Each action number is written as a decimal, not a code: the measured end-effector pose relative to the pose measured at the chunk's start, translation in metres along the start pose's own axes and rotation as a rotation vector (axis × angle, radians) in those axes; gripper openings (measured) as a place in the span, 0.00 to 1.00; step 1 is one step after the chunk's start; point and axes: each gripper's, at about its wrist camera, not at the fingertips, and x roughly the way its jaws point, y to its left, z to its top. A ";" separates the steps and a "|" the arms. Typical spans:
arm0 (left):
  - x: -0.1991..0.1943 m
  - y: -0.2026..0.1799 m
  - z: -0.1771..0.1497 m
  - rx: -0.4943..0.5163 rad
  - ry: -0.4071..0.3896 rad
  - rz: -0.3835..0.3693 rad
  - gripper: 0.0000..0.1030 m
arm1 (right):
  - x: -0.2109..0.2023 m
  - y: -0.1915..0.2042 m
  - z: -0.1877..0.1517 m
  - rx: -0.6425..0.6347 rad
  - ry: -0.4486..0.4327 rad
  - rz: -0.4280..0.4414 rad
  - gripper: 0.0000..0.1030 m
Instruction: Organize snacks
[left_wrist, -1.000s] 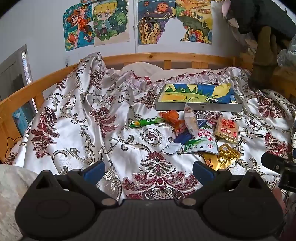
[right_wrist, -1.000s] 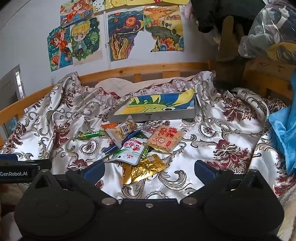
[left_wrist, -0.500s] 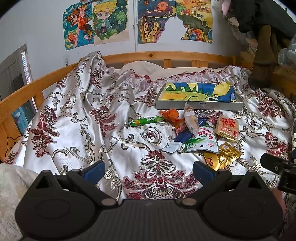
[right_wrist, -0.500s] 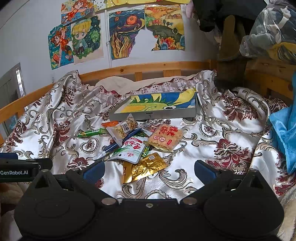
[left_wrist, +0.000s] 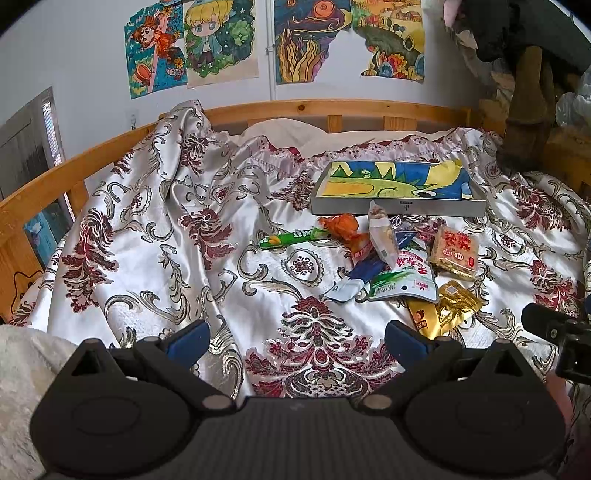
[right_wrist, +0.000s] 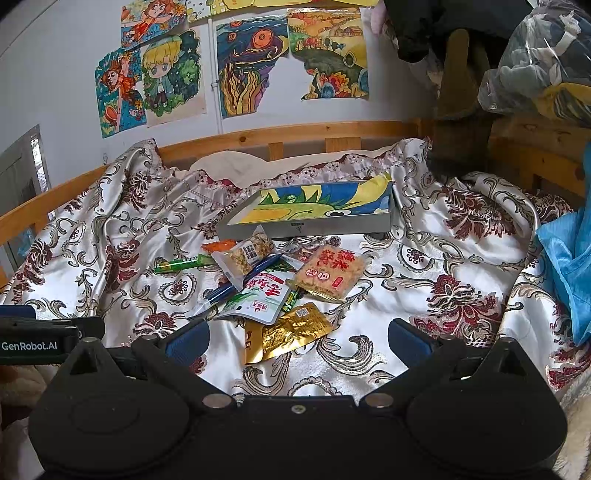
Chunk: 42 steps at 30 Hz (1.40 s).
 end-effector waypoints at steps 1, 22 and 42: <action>0.000 0.000 -0.001 0.000 0.000 0.000 1.00 | 0.000 0.000 0.000 0.000 0.000 0.000 0.99; 0.001 0.000 -0.002 0.001 0.007 0.001 1.00 | 0.001 0.000 0.000 0.000 0.003 0.000 0.99; 0.003 0.001 -0.005 0.004 0.018 0.004 1.00 | 0.002 0.000 0.001 0.002 0.009 -0.002 0.99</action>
